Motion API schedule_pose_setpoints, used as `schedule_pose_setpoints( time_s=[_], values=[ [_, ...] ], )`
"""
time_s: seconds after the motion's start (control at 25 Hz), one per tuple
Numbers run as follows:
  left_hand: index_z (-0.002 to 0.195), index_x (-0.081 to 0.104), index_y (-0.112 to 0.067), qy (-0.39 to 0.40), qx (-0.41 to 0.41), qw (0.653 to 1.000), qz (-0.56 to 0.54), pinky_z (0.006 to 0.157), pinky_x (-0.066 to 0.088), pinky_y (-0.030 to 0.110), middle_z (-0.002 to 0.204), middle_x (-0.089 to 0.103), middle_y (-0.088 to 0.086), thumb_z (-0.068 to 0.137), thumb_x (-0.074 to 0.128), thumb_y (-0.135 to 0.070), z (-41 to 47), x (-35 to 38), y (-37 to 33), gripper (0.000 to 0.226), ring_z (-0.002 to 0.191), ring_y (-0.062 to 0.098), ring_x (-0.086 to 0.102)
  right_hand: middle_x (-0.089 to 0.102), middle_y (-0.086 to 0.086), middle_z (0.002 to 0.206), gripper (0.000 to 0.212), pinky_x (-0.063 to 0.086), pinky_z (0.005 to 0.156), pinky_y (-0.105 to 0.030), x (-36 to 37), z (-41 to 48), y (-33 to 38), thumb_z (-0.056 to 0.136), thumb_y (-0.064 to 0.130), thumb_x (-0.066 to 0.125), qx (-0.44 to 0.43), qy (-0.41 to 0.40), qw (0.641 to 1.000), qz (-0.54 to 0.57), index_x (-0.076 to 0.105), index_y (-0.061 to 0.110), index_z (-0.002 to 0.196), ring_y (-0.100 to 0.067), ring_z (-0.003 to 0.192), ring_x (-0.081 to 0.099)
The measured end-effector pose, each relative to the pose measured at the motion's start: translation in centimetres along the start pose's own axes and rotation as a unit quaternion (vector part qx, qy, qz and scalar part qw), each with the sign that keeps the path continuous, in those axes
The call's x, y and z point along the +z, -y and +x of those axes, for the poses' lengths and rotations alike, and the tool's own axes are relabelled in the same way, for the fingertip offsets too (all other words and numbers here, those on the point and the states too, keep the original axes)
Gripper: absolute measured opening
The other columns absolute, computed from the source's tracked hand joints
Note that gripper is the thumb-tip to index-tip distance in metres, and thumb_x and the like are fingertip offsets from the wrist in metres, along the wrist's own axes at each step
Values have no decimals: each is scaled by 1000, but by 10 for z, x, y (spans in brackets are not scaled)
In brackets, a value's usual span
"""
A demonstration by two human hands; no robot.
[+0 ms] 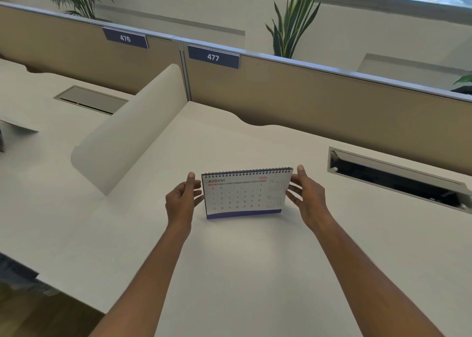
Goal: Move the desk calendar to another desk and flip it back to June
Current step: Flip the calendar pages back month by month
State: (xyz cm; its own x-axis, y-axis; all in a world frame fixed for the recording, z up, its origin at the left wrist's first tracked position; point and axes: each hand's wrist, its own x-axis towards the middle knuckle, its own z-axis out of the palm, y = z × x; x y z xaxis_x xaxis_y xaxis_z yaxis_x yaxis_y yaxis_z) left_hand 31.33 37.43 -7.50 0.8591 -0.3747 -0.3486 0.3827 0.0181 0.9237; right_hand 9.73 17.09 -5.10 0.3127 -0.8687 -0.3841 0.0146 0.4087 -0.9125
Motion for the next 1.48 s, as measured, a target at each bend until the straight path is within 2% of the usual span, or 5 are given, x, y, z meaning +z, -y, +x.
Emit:
schedule_pose_setpoints(
  time_s=[0.2, 0.4, 0.76, 0.96, 1.48],
  values=[
    [91, 77, -15, -16, -35, 999, 38, 103, 58, 50, 96, 77, 8, 96, 71, -14, -13, -18, 38, 8, 89, 21, 71, 70, -19, 119, 8, 56, 98, -39, -16, -2, -39, 99, 9, 62, 61, -58, 996, -10, 70, 7, 96, -31, 109, 68],
    [92, 80, -22, -2, -37, 995, 92, 106, 55, 52, 102, 80, 11, 88, 77, -9, -25, -28, 63, 14, 107, 33, 74, 69, -26, 119, 13, 53, 104, -40, -24, -16, -67, 92, -10, 63, 76, -42, 996, -20, 71, -1, 97, -32, 106, 68],
    [94, 75, -32, -6, -14, 989, 149, 77, 52, 25, 96, 78, -15, 83, 83, -13, -33, -19, 61, 24, 96, 15, 76, 71, -24, 107, 22, 54, 101, -45, -24, -26, -67, 88, -8, 70, 87, -25, 994, 57, 65, -9, 109, -35, 98, 69],
    [98, 77, -19, -5, -21, 995, 100, 87, 59, 34, 98, 81, 3, 78, 91, -15, -31, -21, 63, 24, 88, 21, 77, 73, -23, 104, 14, 61, 90, -41, -25, -31, -66, 87, -5, 73, 95, -6, 991, 98, 67, -3, 100, -32, 87, 72],
    [94, 77, 0, 5, -67, 997, -37, 72, 65, 27, 89, 83, 16, 74, 89, 3, -38, -30, 63, 24, 79, 22, 80, 74, -22, 103, 21, 63, 82, -38, -31, -33, -67, 85, 0, 77, 85, -13, 993, 80, 68, 0, 104, -32, 87, 72]
  ],
)
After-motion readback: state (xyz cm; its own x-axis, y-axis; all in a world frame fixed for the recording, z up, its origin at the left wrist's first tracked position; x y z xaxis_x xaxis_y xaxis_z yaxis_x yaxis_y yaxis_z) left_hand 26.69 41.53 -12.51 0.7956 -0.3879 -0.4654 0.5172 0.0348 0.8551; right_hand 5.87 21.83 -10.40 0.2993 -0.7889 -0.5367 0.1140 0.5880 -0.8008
